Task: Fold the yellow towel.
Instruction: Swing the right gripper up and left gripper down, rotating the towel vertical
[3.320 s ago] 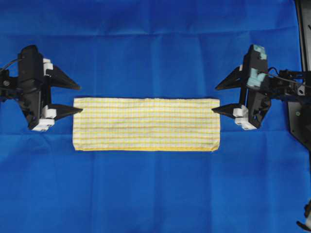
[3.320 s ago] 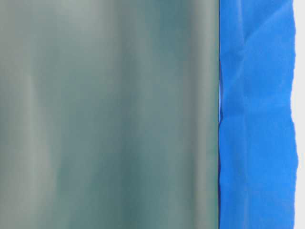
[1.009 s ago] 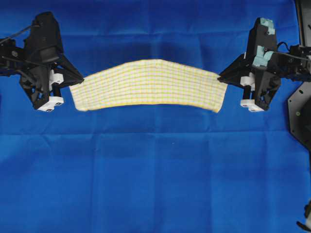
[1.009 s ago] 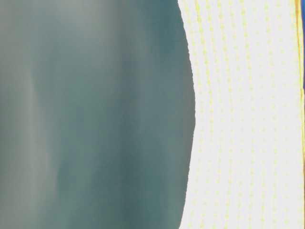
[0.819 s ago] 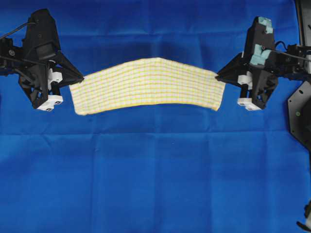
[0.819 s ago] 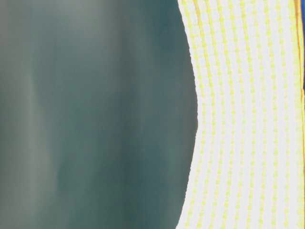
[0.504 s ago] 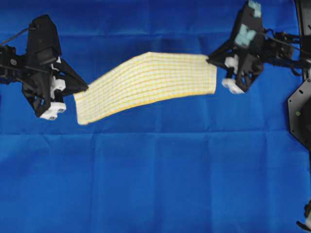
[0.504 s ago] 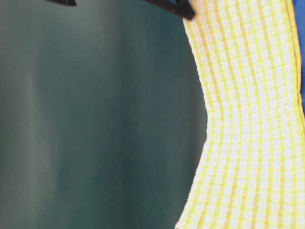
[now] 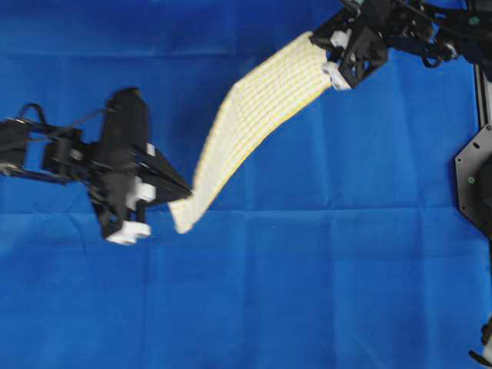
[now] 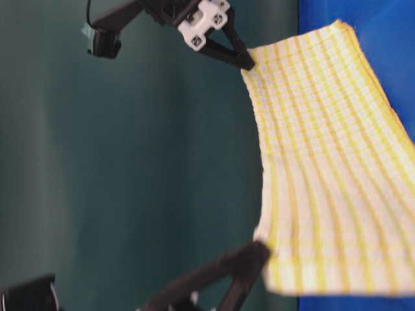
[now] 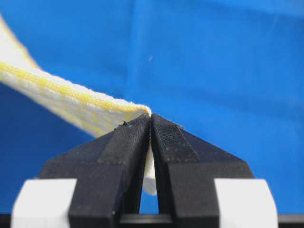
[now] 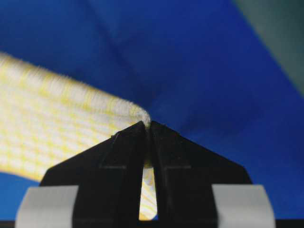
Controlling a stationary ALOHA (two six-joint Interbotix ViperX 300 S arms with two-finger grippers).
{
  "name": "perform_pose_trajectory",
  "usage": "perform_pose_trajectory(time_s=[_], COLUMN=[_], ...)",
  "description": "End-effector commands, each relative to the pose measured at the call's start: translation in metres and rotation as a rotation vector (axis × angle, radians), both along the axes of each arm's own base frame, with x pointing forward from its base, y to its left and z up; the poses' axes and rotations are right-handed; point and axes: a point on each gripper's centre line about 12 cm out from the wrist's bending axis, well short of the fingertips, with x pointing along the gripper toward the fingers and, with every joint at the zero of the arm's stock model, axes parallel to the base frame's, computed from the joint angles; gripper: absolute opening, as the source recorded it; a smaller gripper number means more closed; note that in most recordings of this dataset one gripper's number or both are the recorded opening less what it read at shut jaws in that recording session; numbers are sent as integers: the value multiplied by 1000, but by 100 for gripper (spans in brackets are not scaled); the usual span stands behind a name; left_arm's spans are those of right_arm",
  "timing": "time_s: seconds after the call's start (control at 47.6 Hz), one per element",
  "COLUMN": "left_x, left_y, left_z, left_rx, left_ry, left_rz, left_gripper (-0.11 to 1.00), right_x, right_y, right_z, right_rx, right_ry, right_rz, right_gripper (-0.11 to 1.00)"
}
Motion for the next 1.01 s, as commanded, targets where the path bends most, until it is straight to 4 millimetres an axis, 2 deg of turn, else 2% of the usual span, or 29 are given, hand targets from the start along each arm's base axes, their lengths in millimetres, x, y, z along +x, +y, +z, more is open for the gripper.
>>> perform_pose_trajectory(time_s=[0.0,0.315,0.609,0.798,0.988], left_x=[20,75,122,137,139], left_y=[-8,-25,-37,-45,-49], left_z=[13,14,17,18,17], left_rx=[-3,1,-9,-8,-9], left_ry=[-51,-113,-184,-199,-202], left_rz=[-18,-44,-52,-64,-74], left_gripper=[2,2,2,2,2], right_x=[6,18,31,36,37], right_y=[-13,-38,-50,-53,-54], right_z=[12,9,13,16,16], right_rx=[-29,-44,-77,-103,-108], right_ry=[-31,-19,-20,-20,-24], right_rz=[-17,-43,-29,-17,-15], right_gripper=[4,4,4,4,4])
